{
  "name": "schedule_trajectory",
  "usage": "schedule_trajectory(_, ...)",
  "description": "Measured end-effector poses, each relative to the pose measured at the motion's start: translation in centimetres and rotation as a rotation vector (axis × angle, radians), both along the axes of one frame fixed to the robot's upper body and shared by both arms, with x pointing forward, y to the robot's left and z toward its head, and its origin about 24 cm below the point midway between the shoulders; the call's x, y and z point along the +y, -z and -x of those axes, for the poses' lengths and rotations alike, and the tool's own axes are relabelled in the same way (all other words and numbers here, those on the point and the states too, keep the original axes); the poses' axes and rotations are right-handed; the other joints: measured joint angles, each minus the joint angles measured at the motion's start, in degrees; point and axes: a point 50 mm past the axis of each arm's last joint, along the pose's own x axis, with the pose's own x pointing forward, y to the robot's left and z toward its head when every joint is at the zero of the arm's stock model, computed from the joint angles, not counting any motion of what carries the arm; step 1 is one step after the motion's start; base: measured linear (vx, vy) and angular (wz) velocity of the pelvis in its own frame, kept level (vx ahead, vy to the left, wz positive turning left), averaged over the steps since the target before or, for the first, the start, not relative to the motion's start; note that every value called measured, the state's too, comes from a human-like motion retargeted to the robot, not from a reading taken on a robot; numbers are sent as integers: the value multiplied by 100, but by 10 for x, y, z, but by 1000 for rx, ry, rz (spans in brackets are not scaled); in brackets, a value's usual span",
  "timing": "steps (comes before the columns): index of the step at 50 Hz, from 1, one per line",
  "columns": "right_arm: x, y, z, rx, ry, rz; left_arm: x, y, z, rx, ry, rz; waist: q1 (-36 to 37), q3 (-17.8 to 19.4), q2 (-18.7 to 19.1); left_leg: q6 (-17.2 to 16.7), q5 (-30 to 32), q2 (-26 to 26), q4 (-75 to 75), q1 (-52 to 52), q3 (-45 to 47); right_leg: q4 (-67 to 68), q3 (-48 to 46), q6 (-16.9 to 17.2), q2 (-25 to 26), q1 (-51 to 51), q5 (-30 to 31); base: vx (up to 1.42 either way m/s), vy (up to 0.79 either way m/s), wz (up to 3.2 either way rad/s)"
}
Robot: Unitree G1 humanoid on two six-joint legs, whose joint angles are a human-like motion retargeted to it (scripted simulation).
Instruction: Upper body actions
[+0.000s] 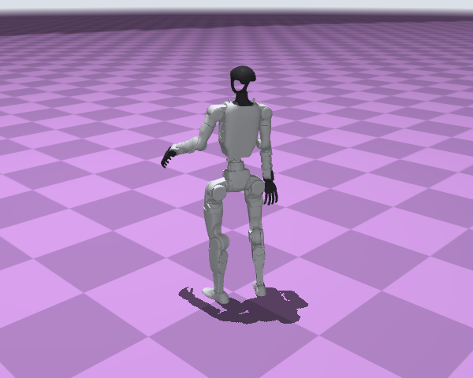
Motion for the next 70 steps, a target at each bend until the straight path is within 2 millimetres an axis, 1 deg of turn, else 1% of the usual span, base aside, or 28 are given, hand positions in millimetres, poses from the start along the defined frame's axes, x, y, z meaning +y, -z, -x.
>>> schedule_trajectory(9,0,0,-1,0,-36,-4,6,-13,-9,-60,-21,-29,-44,-13,9,2,0,-20,-8,-16,-48,-21,-65,-12,-8,4,9,0,0,0)
schedule_trajectory(13,1,0,-1,-2,-41,-4,6,-30,-17,-153,-23,-44,-31,-6,5,3,-6,-25,-8,-9,-43,-24,-73,-13,-14,7,13,0,0,0)
schedule_trajectory(15,1,0,-1,0,-40,-6,5,-43,-22,-221,-16,-57,-6,-8,-4,2,-7,-25,-11,-4,-35,-21,-69,-8,-19,6,12,0,0,0)
schedule_trajectory(18,1,0,0,5,-27,-7,3,-70,-31,-357,21,-62,43,-23,-23,1,-6,-25,-16,-19,-19,2,-52,1,-33,-29,7,7,-1,-3)
schedule_trajectory(21,1,0,3,14,-15,-9,3,-99,-37,-539,-31,-41,83,-36,-47,0,-5,-30,-19,-19,-22,8,-52,6,-44,-37,6,9,-1,0)
schedule_trajectory(25,1,0,4,21,-14,-9,10,-142,-38,-862,-175,-4,116,-40,-51,0,-3,-39,-20,-13,-57,3,-85,5,-52,-26,10,9,1,8)
schedule_trajectory(28,1,0,2,19,-22,-11,20,-173,-30,-1129,-355,35,125,-34,-41,0,-4,-43,-18,-8,-68,-2,-94,2,-50,-14,6,7,2,4)
schedule_trajectory(30,1,0,1,18,-30,-12,29,-188,-23,-1280,-492,63,132,-35,-35,0,-3,-46,-17,-8,-73,-5,-96,1,-49,-8,3,3,1,1)
schedule_trajectory(31,1,0,1,20,-34,-13,36,-192,-19,-1329,-568,68,139,-40,-32,-1,-3,-48,-17,-10,-76,-7,-97,1,-49,-6,0,0,0,0)
schedule_trajectory(34,1,0,1,29,-47,-18,58,-196,-9,-1406,-786,48,162,-51,-25,-2,0,-56,-16,-15,-90,-18,-108,-3,-50,8,-5,0,0,0)
schedule_trajectory(38,1,0,2,39,-59,-27,88,-184,-4,-1351,-996,23,199,-42,-28,-3,6,-69,-9,-12,-126,-35,-141,0,-60,50,-11,0,0,0)
schedule_trajectory(40,1,0,2,39,-61,-29,98,-176,-4,-1293,-1048,39,215,-35,-25,-3,8,-66,-8,-14,-149,-32,-155,11,-66,63,-17,0,0,0)
schedule_trajectory(43,0,0,1,39,-54,-30,109,-168,-3,-1226,-1081,39,203,-29,-13,-3,11,-60,-9,-25,-177,-25,-173,21,-69,61,-22,0,0,0)
schedule_trajectory(47,0,0,1,42,-38,-31,116,-168,2,-1211,-1110,-15,175,-24,-15,-3,13,-58,-11,-33,-175,-21,-172,22,-70,50,-21,0,0,0)
schedule_trajectory(50,1,0,2,43,-34,-33,114,-170,2,-1241,-1119,-37,181,-19,-28,-4,11,-56,-11,-31,-156,-18,-158,22,-71,43,-20,-5,-2,-5)
schedule_trajectory(53,2,0,1,41,-37,-37,110,-172,-2,-1266,-1107,2,187,-14,-41,-4,8,-53,-11,-21,-131,-16,-138,22,-68,42,-20,-6,-2,-8)
schedule_trajectory(56,3,0,0,36,-42,-38,105,-174,-6,-1284,-1076,32,165,-23,-45,-4,4,-47,-12,-17,-111,-12,-122,20,-62,33,-20,0,0,0)
schedule_trajectory(60,3,1,0,32,-47,-38,96,-182,-11,-1335,-1015,35,114,-40,-43,-5,0,-30,-12,-13,-94,-3,-108,24,-53,14,-14,0,0,0)
schedule_trajectory(62,4,1,-1,30,-46,-39,88,-190,-15,-1376,-955,52,101,-43,-49,-6,-5,-19,-12,-5,-78,5,-95,29,-51,8,-13,0,0,0)
schedule_trajectory(65,5,1,-1,28,-42,-43,71,-206,-22,-1485,-828,112,93,-44,-62,-8,-12,2,-11,9,-50,22,-69,41,-47,-2,-14,0,0,0)
schedule_trajectory(68,5,1,-1,26,-37,-45,50,-223,-31,-1573,-675,209,89,-58,-74,-9,-19,18,-11,8,-30,44,-48,50,-45,-23,-19,0,0,0)
schedule_trajectory(70,5,1,-1,26,-32,-45,35,-233,-38,-1590,-546,260,87,-73,-81,-10,-24,26,-9,5,-21,54,-37,55,-44,-35,-21,0,0,0)
